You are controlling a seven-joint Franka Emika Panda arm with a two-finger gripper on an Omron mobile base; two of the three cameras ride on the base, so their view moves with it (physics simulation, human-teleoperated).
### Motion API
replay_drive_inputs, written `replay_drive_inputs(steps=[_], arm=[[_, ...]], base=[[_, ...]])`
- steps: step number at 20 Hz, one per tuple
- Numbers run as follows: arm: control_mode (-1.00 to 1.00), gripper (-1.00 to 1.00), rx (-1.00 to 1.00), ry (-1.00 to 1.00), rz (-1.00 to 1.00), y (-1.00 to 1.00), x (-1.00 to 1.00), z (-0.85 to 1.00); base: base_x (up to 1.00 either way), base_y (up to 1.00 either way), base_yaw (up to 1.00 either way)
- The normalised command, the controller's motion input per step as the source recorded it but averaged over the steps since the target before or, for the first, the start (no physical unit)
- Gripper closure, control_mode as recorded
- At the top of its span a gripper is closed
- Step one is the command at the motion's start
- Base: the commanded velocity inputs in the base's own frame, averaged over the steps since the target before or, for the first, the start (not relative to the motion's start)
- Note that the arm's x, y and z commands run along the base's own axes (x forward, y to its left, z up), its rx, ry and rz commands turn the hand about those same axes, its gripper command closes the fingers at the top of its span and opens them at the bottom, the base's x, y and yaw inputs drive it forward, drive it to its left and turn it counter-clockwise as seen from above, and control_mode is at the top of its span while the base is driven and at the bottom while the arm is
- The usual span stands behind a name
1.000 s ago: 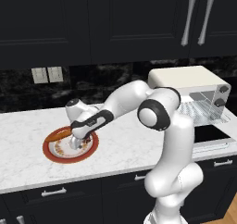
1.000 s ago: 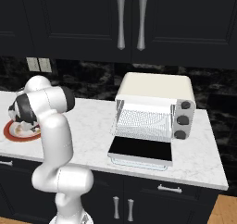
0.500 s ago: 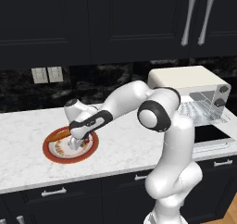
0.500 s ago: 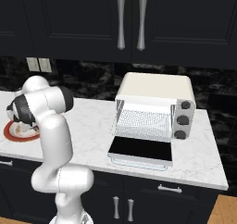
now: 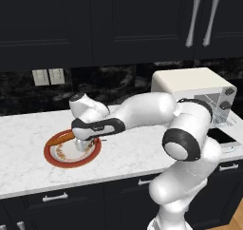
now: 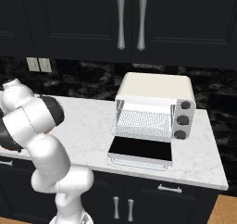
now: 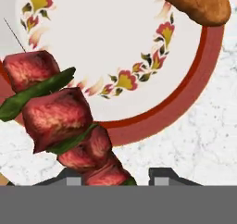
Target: Pick up the kebab skewer and baguette bread, and place them inside the toaster oven. Close the toaster oven door and start by setting the timer.
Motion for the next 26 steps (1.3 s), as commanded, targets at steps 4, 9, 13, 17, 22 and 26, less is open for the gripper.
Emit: replay_drive_inputs(steps=[4, 9, 13, 17, 22, 26], arm=[[-1.00, 1.00, 0.11, -0.18, -0.19, -0.99, -0.96, 0.62], [-1.00, 1.00, 0.10, -0.20, -0.27, -0.84, -0.76, 0.49], [-1.00, 1.00, 0.12, -0.09, -0.35, -0.94, -0.40, 0.68], [-1.00, 1.00, 0.14, -0.01, -0.34, -1.00, -0.16, 0.81], [-1.00, 1.00, 0.13, -0.01, -0.30, -1.00, -0.02, 0.64], [-1.00, 1.00, 0.05, -0.02, -0.25, -1.00, 0.00, 0.55]], base=[[0.00, 0.00, 0.00], [0.00, 0.00, 0.00], [0.00, 0.00, 0.00], [0.00, 0.00, 0.00], [0.00, 0.00, 0.00], [0.00, 0.00, 0.00]])
